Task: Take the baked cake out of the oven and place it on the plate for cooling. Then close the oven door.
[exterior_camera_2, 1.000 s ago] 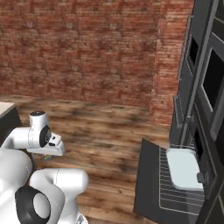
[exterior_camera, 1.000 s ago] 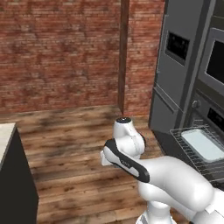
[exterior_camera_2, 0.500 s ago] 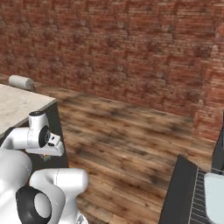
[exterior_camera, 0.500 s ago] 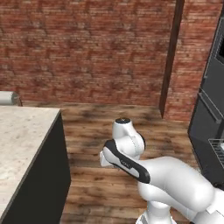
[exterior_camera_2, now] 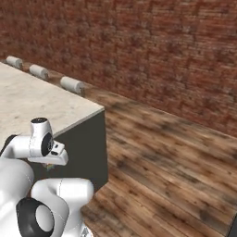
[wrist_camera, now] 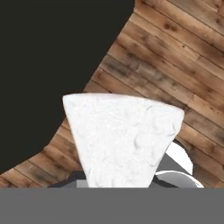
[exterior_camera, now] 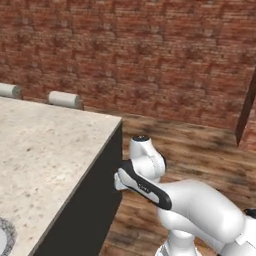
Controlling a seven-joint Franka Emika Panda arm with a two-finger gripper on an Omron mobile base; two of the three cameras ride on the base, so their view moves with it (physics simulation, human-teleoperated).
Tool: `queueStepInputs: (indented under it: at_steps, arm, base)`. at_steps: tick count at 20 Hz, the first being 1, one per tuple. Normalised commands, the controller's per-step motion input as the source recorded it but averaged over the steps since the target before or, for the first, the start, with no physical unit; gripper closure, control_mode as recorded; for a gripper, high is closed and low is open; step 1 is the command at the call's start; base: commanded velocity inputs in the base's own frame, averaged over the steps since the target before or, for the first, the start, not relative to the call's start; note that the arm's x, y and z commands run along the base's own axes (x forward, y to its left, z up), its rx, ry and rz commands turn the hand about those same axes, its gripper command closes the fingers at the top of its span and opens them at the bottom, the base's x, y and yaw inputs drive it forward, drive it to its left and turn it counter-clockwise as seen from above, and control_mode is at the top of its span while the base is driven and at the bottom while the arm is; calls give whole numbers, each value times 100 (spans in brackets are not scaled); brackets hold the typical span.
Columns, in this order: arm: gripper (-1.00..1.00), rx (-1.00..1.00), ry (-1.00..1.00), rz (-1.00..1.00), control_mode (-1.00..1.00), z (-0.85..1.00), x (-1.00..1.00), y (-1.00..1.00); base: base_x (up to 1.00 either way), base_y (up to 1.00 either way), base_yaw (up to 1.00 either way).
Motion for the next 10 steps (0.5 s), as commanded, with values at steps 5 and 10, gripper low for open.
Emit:
queueStepInputs:
  at_steps: [5,10]
  arm:
    - [100,0,0,0,100,0,0,0]
    - [100,0,0,0,100,0,0,0]
  base:
    - [0,42,64]
    - [2,35,64]
